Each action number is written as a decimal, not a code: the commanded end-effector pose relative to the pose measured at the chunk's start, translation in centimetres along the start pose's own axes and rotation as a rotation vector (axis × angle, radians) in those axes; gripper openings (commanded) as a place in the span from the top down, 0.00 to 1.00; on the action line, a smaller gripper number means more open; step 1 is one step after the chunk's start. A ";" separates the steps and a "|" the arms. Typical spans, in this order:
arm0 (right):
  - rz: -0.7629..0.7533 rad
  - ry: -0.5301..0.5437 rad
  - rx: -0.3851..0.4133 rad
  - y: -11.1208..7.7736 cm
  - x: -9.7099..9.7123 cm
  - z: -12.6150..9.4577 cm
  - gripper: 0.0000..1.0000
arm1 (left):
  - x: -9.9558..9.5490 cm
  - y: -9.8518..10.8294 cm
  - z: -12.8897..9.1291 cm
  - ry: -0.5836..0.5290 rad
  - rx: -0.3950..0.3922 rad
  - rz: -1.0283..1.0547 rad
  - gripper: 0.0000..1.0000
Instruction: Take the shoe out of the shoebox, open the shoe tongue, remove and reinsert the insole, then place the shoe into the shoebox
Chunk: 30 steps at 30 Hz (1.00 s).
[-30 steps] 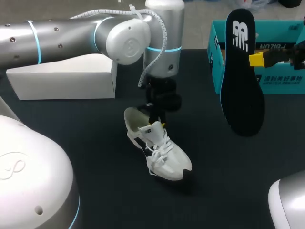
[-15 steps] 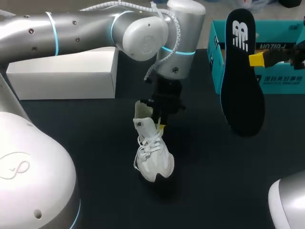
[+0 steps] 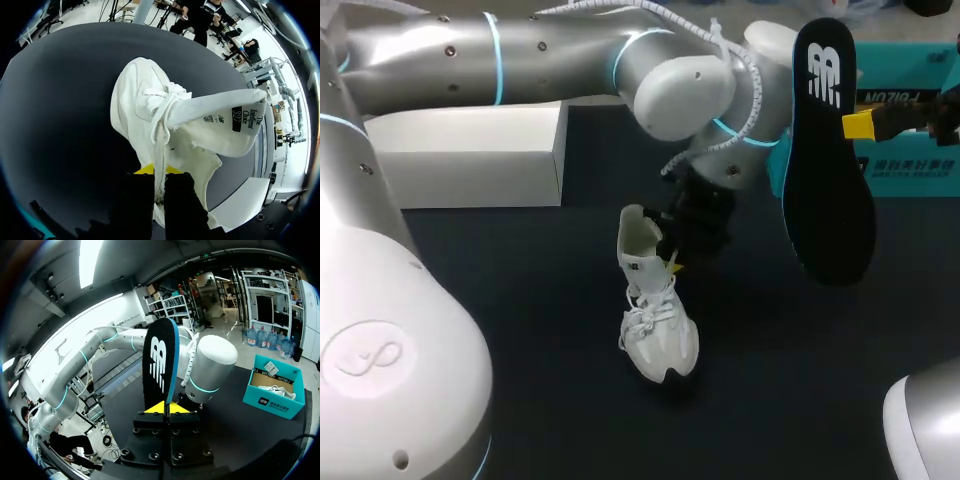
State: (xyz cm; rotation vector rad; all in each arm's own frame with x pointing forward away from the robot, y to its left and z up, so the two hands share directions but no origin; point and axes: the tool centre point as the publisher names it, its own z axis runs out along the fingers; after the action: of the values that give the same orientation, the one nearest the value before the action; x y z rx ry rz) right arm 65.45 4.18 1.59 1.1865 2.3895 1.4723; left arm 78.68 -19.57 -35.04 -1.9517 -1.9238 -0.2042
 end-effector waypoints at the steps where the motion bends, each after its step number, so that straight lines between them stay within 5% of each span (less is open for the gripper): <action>1: 0.001 0.001 0.006 0.3 -0.1 0.2 1.00 | -0.8 0.7 0.2 0.074 0.003 0.017 1.00; 17: 0.001 0.001 0.006 0.3 -0.1 0.2 1.00 | -2.1 0.3 0.8 0.065 -0.009 0.098 1.00; 19: 0.001 0.001 0.006 0.3 -0.1 0.2 1.00 | -1.9 0.3 0.5 0.044 -0.007 0.110 0.70; 21: 0.001 0.001 0.006 0.3 -0.1 0.2 1.00 | -1.8 0.2 0.3 0.033 -0.011 0.114 0.56; 22: 0.001 0.001 0.006 0.3 -0.1 0.2 1.00 | -1.8 0.3 0.1 0.030 -0.011 0.112 0.00; 30: 0.001 0.001 0.006 0.3 -0.1 0.2 1.00 | -1.3 0.0 -0.6 -0.016 -0.029 0.112 0.00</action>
State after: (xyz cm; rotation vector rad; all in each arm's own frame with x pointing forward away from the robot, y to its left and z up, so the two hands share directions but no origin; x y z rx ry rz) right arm 65.45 4.18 1.59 1.1865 2.3895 1.4722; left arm 79.12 -21.91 -35.72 -2.0513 -1.7927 -0.2040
